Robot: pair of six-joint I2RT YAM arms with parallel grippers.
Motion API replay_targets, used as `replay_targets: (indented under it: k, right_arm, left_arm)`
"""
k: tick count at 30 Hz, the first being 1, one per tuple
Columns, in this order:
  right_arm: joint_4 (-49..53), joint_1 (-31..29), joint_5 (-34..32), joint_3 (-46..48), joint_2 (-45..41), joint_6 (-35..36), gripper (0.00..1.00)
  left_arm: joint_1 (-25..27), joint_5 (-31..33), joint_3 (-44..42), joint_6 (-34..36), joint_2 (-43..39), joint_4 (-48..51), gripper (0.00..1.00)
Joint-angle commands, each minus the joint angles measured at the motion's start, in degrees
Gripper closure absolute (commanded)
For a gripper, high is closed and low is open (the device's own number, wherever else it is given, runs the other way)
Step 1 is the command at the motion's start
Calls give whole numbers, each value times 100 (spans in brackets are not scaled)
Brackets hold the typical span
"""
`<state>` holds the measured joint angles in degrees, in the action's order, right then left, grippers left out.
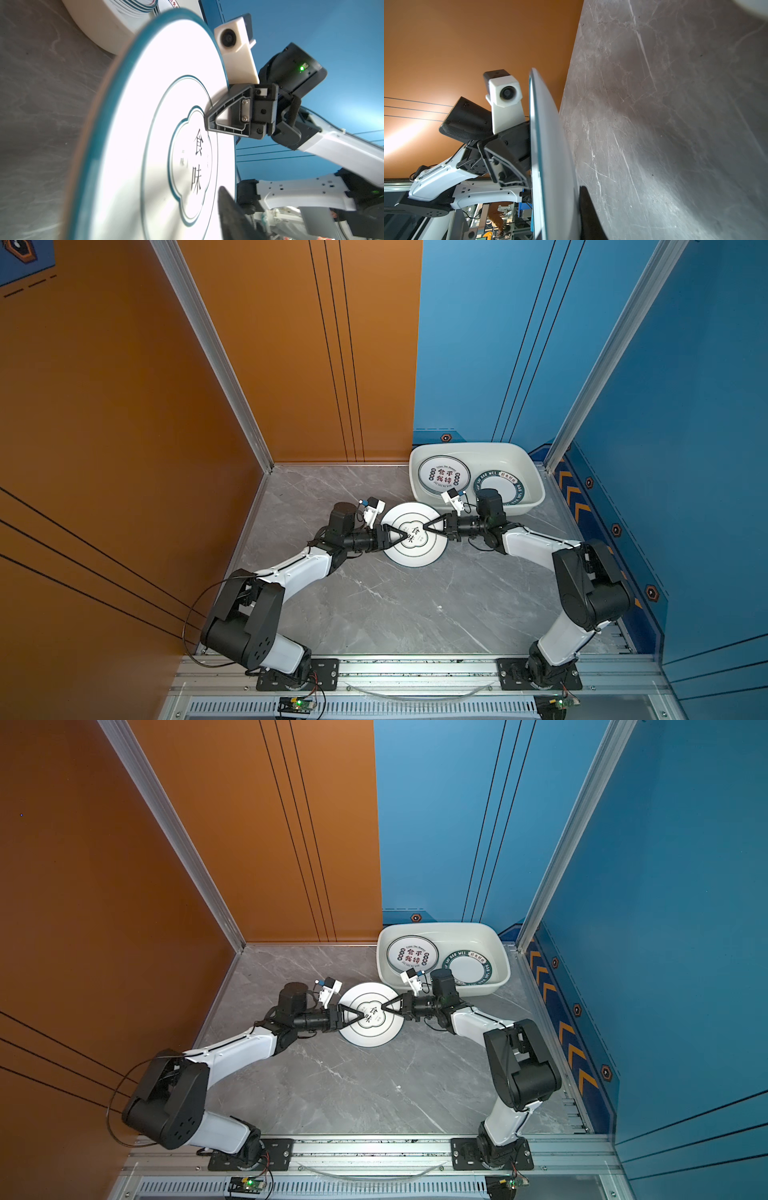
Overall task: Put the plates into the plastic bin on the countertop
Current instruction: 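Carry the plate into the bin with right gripper while left gripper releases and withdraws, then lower the cloud-emblem plate flat onto the stack in the bin and open right gripper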
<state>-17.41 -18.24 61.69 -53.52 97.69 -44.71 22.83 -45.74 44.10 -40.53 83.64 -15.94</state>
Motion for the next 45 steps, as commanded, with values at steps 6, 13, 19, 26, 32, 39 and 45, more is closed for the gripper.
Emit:
replay_targets:
  k: [6, 13, 19, 26, 32, 39, 45]
  right_arm:
    - [1498, 568, -232, -434, -428, 567, 100]
    - [2432, 1172, -1131, -1365, -356, 605, 100]
    - [3257, 1513, -2499, -2630, 269, 810, 100]
    - [3882, 1710, -3002, -4433, 1690, 779, 100]
    - [4424, 1710, -3272, -5826, 2780, 782, 100]
    - [4720, 1692, -3494, -6440, 3440, 808, 100]
    - [4742, 1701, -3624, -6544, 3686, 820, 100]
  left_arm:
    - [46, 710, 279, 1067, -637, 1375, 2]
    - [-22, 1396, 218, 1247, -988, 1735, 2]
    - [-92, 1555, 155, 1344, -1101, 1989, 2]
    - [-259, 1517, -134, 1303, -1384, 1955, 2]
    - [-385, 1473, -294, 1285, -1532, 1947, 2]
    - [-453, 1448, -305, 1276, -1613, 1998, 2]
    - [-516, 1403, -295, 1241, -1607, 2025, 2]
